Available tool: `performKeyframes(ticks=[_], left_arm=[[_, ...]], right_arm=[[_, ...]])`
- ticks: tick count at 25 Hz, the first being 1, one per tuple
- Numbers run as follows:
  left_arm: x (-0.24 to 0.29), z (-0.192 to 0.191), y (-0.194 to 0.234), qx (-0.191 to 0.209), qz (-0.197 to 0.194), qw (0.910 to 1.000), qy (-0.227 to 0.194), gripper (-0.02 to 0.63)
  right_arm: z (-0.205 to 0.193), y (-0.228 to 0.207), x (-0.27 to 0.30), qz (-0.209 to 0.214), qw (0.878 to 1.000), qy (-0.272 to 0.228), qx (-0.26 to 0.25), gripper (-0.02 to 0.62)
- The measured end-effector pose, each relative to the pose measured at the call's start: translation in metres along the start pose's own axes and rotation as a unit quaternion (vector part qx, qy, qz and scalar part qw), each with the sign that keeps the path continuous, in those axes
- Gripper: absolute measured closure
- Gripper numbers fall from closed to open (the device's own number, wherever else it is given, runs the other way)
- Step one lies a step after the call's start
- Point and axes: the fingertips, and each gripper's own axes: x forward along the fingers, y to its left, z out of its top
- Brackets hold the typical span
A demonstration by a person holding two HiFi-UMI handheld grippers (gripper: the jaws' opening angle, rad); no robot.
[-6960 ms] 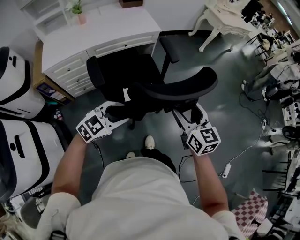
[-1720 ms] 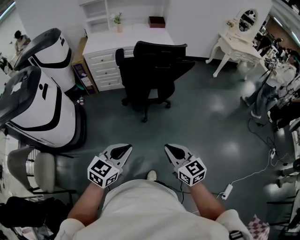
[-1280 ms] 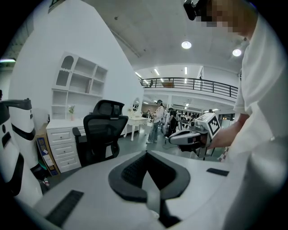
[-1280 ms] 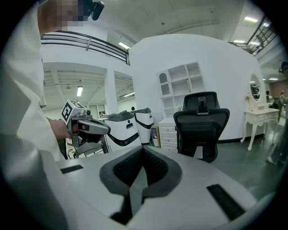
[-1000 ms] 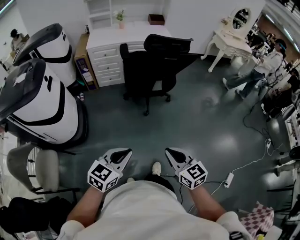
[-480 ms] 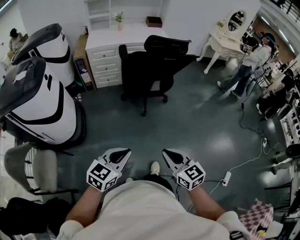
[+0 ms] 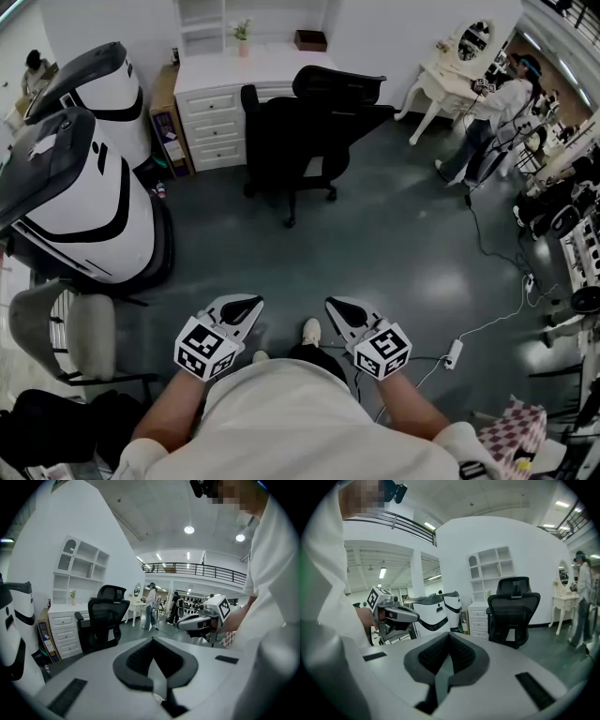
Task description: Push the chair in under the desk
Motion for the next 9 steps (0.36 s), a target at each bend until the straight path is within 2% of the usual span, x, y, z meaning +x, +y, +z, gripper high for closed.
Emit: performKeyframes(ticks=[9], left_arm=[[-0.0064,-0.0063,0.0004,0.000,0.004,1.0000,0.001,0.611]], right_arm=[[-0.0012,0.0069,0.0031,0.005,1.000,-0.001,-0.004,0.592]])
